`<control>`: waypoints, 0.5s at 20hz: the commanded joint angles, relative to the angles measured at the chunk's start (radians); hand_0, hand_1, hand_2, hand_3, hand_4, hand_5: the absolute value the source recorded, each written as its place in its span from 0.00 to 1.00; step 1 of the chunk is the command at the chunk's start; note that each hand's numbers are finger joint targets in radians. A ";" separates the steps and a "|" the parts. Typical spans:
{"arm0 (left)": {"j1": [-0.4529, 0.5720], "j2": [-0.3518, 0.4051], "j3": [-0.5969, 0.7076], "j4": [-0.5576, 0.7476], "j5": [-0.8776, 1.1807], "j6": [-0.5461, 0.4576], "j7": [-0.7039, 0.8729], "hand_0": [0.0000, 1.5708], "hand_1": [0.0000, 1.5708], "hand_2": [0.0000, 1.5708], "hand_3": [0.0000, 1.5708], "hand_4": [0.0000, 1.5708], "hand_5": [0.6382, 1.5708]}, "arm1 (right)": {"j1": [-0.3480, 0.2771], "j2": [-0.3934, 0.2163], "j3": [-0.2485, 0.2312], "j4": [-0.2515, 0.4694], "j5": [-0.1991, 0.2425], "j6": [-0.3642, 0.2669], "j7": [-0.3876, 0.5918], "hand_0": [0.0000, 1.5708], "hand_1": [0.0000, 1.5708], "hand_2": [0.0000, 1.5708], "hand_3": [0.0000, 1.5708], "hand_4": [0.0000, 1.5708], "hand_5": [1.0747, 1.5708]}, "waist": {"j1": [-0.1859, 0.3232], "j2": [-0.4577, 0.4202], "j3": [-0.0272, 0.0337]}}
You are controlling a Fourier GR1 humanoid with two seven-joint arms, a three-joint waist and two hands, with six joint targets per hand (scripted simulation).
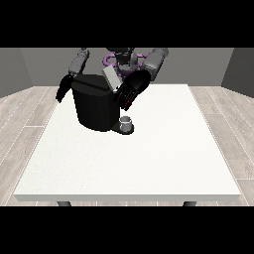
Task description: Insert the coffee pod into the coffee machine and close the lid
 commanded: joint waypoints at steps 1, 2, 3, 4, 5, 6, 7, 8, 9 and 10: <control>0.010 0.013 0.023 0.040 0.005 -0.015 0.017 0.00 0.00 0.23 0.16 0.00 1.00 | 0.037 0.011 0.015 -0.006 -0.002 0.012 0.017 0.00 0.00 0.00 0.00 0.08 1.00 | -0.005 -0.035 -0.0032; 0.005 0.034 0.019 0.032 0.000 -0.017 -0.006 0.00 0.00 0.21 0.14 0.00 1.00 | 0.023 -0.008 -0.001 0.005 0.002 0.009 0.027 0.00 0.00 0.00 0.00 0.09 1.00 | 0.014 -0.028 -0.0033; 0.045 -0.055 -0.013 0.001 -0.010 -0.004 0.043 0.00 0.00 0.19 0.13 0.00 1.00 | 0.038 -0.011 -0.029 0.049 -0.031 0.026 0.011 0.00 0.00 0.00 0.00 0.00 1.00 | 0.046 -0.089 -0.0028; 0.064 -0.064 -0.010 0.010 -0.010 -0.008 0.068 0.00 0.00 0.14 0.09 0.00 1.00 | 0.045 -0.019 -0.028 0.053 -0.026 0.029 0.020 0.00 0.00 0.00 0.00 0.00 1.00 | 0.062 -0.115 -0.0029; 0.105 -0.031 0.006 0.011 0.009 -0.011 0.008 0.00 0.00 0.00 0.10 0.00 1.00 | 0.082 -0.025 -0.046 0.039 -0.048 0.038 0.025 0.00 0.00 0.00 0.00 0.00 1.00 | 0.082 -0.145 -0.0033; 0.126 -0.095 -0.001 0.007 0.012 -0.005 0.060 0.00 0.00 0.00 0.04 0.00 1.00 | 0.139 0.015 -0.019 0.063 -0.035 0.021 -0.039 0.00 0.00 0.00 0.00 0.00 1.00 | 0.085 -0.166 -0.0029; 0.071 -0.097 -0.013 -0.032 0.010 -0.048 0.078 0.00 0.00 0.00 0.00 0.00 1.00 | 0.112 -0.016 -0.072 0.139 -0.051 0.018 -0.088 0.00 0.00 0.00 0.00 0.00 1.00 | 0.126 -0.159 -0.0022; 0.173 -0.119 -0.004 -0.004 0.025 -0.017 0.042 0.00 0.00 0.00 0.03 0.00 1.00 | 0.150 -0.026 -0.060 0.085 -0.051 0.034 -0.028 0.00 0.00 0.00 0.00 0.00 1.00 | 0.122 -0.214 -0.0032; 0.171 -0.136 0.003 -0.003 0.045 -0.057 0.053 0.00 0.00 0.00 0.00 0.00 1.00 | 0.174 -0.002 -0.050 0.111 -0.038 0.012 -0.046 0.00 0.00 0.00 0.00 0.00 1.00 | 0.146 -0.234 -0.0030; 0.228 -0.178 -0.031 -0.031 0.028 -0.034 0.039 0.00 0.00 0.00 0.00 0.00 1.00 | 0.216 -0.024 -0.070 0.129 -0.060 0.041 -0.085 0.00 0.00 0.00 0.00 0.00 1.00 | 0.167 -0.282 -0.0029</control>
